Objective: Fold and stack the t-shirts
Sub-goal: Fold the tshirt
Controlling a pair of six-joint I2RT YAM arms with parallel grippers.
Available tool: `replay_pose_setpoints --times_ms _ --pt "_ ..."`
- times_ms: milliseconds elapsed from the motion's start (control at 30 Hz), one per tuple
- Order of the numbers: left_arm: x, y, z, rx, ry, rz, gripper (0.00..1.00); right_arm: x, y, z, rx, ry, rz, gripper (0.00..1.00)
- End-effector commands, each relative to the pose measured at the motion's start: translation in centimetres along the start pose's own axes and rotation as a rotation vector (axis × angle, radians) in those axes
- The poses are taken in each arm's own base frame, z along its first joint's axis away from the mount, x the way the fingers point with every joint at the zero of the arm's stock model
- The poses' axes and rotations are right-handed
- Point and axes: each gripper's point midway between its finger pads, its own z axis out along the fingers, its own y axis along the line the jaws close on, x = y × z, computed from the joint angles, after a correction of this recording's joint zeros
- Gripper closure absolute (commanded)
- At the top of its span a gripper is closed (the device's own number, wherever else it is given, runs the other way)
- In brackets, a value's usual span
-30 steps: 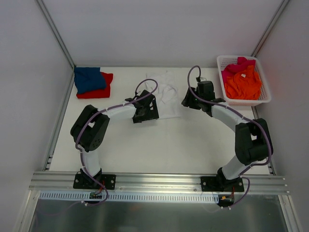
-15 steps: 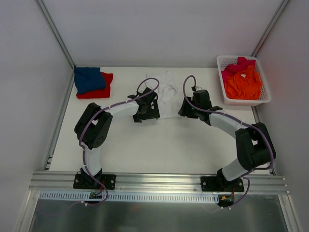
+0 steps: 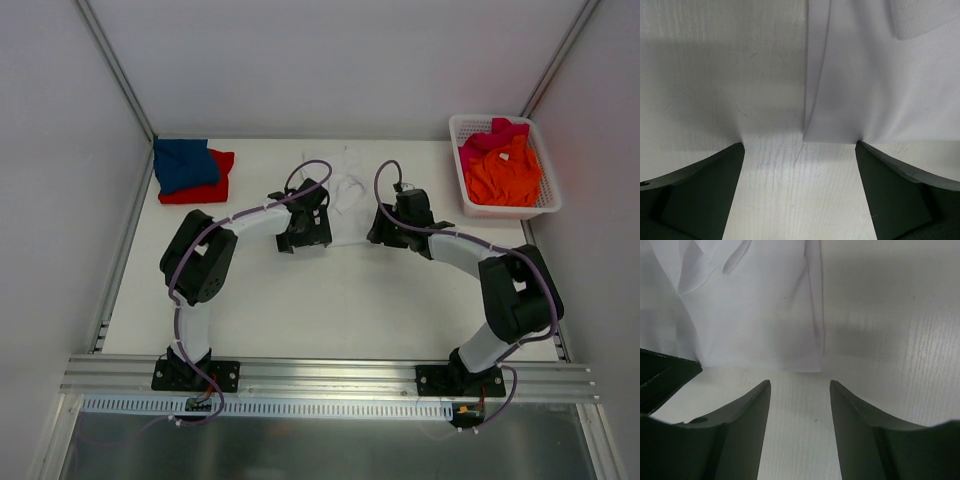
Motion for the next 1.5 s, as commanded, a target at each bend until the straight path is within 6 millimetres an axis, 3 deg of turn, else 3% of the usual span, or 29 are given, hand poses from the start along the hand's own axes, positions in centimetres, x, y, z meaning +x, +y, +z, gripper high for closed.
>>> replay_pose_setpoints --times_ms 0,233,567,667,700,733,867,1033,1133,1333,1433,1467 --pt "4.9 0.8 4.0 -0.036 0.157 -0.030 0.05 0.0 0.3 0.9 -0.014 -0.015 -0.003 0.45" --pt "4.3 0.4 5.0 -0.042 0.153 -0.043 0.05 0.4 0.2 2.0 -0.019 0.004 -0.003 0.45" --pt "2.9 -0.4 4.8 -0.027 0.119 -0.055 0.08 -0.1 0.6 2.8 -0.034 0.000 -0.002 0.46" --pt "2.9 -0.5 4.9 -0.027 0.124 -0.061 0.22 -0.6 0.9 2.8 -0.040 -0.008 -0.003 0.47" --pt "2.8 -0.6 4.8 -0.024 0.121 -0.063 0.43 -0.6 0.9 2.9 -0.040 -0.008 -0.002 0.49" --pt "3.0 -0.5 4.9 -0.026 0.123 -0.061 0.51 -0.7 1.0 2.9 -0.043 -0.010 -0.004 0.51" --pt "3.0 -0.6 4.8 -0.025 0.124 -0.060 0.57 -0.8 1.1 3.1 -0.049 -0.008 -0.004 0.60" --pt "3.1 -0.6 4.9 -0.023 0.131 -0.061 0.57 -0.8 1.1 3.6 -0.048 0.000 -0.003 0.56" --pt "3.2 -0.5 4.9 -0.023 0.132 -0.061 0.56 -0.9 1.2 4.0 -0.049 0.001 -0.006 0.59" --pt "3.3 -0.4 4.9 -0.024 0.136 -0.056 0.58 -1.4 1.5 4.8 -0.058 0.001 -0.007 0.84" --pt "3.5 -0.2 4.9 -0.026 0.141 -0.057 0.81 -1.4 1.6 4.8 -0.062 0.004 -0.005 1.00" --pt "3.7 -0.2 4.8 -0.023 0.147 -0.059 0.94 -1.4 1.7 4.7 -0.063 0.003 -0.005 1.00"
